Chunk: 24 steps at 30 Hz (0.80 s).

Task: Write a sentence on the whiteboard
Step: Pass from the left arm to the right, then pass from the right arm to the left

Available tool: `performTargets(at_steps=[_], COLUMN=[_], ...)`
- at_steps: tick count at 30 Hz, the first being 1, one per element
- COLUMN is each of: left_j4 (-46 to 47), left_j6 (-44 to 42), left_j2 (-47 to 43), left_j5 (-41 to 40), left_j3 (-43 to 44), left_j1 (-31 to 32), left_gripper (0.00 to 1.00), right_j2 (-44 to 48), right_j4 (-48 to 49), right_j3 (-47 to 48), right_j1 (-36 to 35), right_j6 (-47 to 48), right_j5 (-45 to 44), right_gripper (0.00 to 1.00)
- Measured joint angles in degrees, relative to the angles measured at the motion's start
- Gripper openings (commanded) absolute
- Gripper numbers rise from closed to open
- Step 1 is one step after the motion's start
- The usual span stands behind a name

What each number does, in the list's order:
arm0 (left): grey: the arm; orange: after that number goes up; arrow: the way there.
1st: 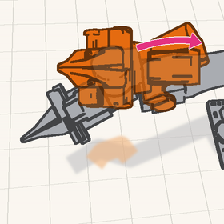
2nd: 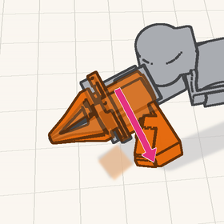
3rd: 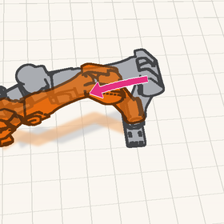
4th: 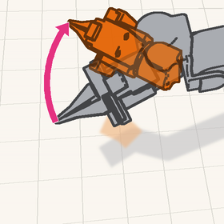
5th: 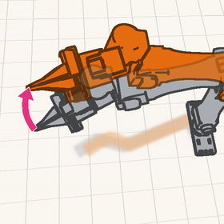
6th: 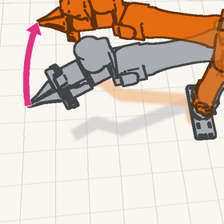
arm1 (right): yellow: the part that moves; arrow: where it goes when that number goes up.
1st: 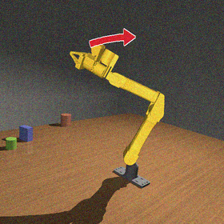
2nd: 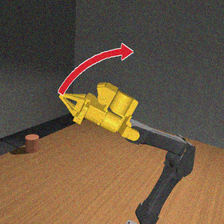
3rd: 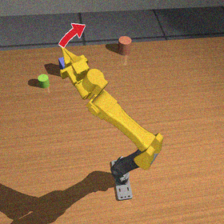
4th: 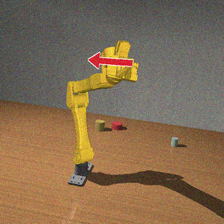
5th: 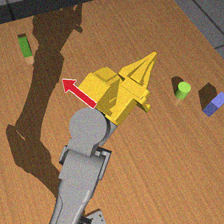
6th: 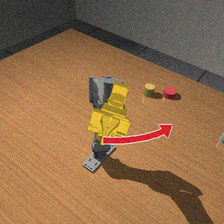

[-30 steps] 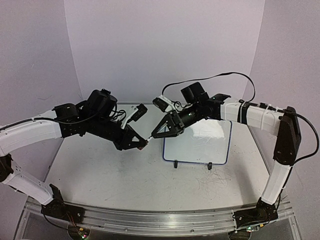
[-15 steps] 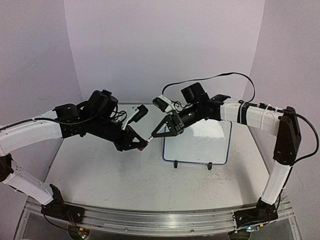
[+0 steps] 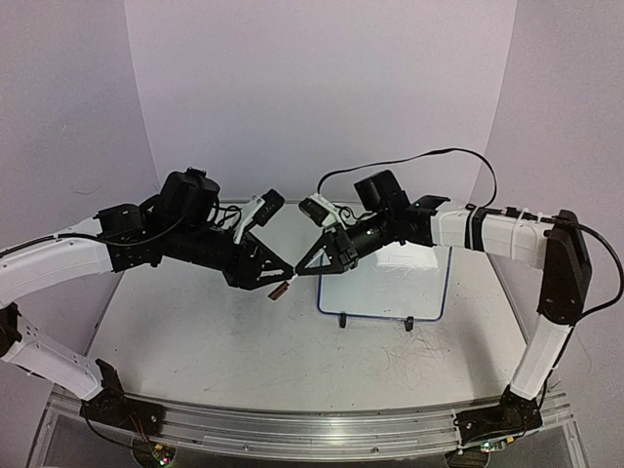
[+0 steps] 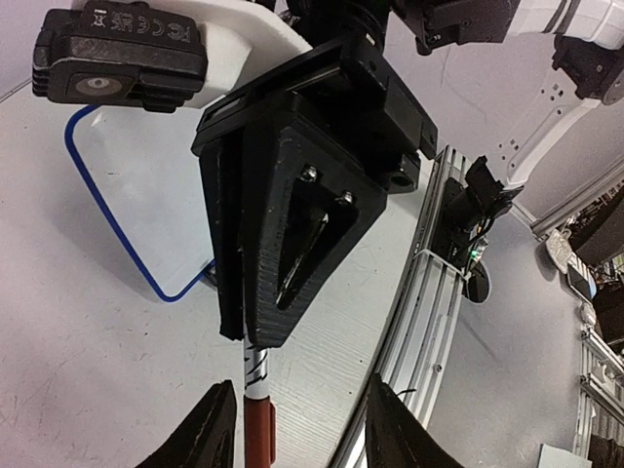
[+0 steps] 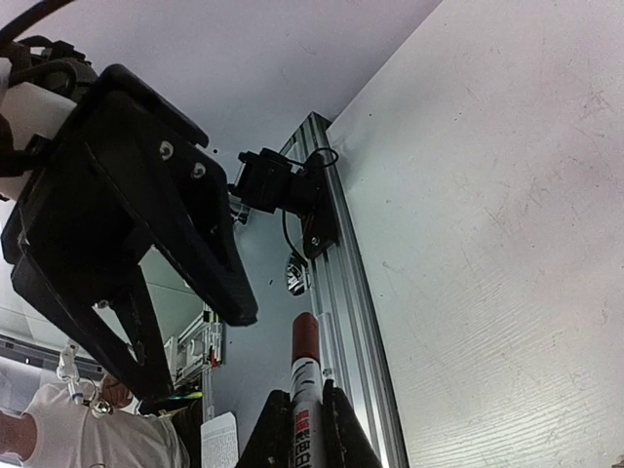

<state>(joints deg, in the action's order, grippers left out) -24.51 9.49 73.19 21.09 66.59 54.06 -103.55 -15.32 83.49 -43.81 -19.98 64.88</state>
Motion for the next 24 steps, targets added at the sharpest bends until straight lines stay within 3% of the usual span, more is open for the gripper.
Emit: performTargets(at_steps=[6, 13, 20, 24], left_j4=[1.64, 1.77, 2.2, 2.37], left_j6=[0.35, 0.44, -0.03, -1.05], left_j2=[0.57, 2.08, 3.08, 3.08], left_j5=[1.47, 0.05, -1.05, -0.71], left_j3=[-0.77, -0.77, -0.77, -0.77], left_j1=[0.02, 0.02, 0.15, 0.55], left_gripper=[0.48, 0.38, 0.19, 0.08], right_j2=[2.31, 4.14, 4.36, 4.36], right_j4=[2.64, 4.23, 4.64, 5.01], right_j3=[-0.4, -1.43, -2.34, -2.64], right_j1=[0.0, 0.0, 0.04, 0.06], right_j6=[-1.89, -2.84, -2.89, -2.88], right_j5=[-0.11, 0.31, 0.46, 0.5], right_gripper=[0.0, 0.0, 0.0, 0.07])
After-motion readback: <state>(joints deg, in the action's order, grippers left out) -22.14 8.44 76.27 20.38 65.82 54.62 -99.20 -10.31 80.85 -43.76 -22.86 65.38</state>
